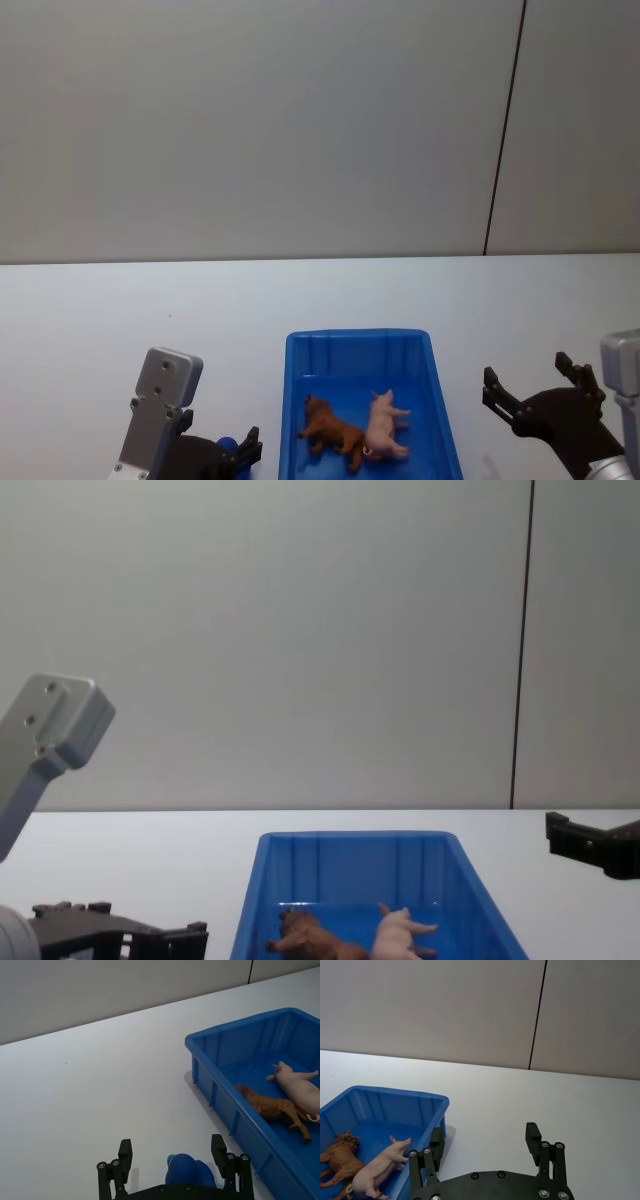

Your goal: Pick up the two dolls from the table and place them into the box.

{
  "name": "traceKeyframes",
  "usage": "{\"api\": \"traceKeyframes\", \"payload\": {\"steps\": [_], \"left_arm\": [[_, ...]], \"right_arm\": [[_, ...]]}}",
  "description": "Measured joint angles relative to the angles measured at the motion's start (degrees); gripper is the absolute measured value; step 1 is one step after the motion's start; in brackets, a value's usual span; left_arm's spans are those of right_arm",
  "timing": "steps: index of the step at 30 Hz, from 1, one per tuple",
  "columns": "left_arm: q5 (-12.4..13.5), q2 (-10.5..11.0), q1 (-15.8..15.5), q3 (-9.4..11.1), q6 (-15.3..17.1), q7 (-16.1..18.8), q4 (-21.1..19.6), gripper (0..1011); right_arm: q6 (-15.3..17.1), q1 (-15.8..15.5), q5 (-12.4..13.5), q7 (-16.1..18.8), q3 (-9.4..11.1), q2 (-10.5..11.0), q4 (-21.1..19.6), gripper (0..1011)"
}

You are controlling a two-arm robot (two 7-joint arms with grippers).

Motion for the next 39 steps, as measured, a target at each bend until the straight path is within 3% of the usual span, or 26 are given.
{"api": "traceKeyframes", "payload": {"steps": [4,11,24,39], "left_arm": [[-0.06,-0.22,-0.01,-0.06,0.11,-0.45,0.71,953],[-0.51,-0.48,0.2,-0.16,0.14,-1.04,1.71,781],[-0.71,-0.77,0.62,-0.35,-0.4,-1.68,2.61,333],[2.39,-0.96,0.11,-0.79,-4.47,-3.46,0.35,218]], "right_arm": [[0.0,0.0,0.0,0.0,0.0,0.0,0.0,1001],[0.0,0.0,0.0,0.0,0.0,0.0,0.0,1001],[0.0,0.0,0.0,0.0,0.0,0.0,0.0,1001],[0.0,0.0,0.0,0.0,0.0,0.0,0.0,1001]]}}
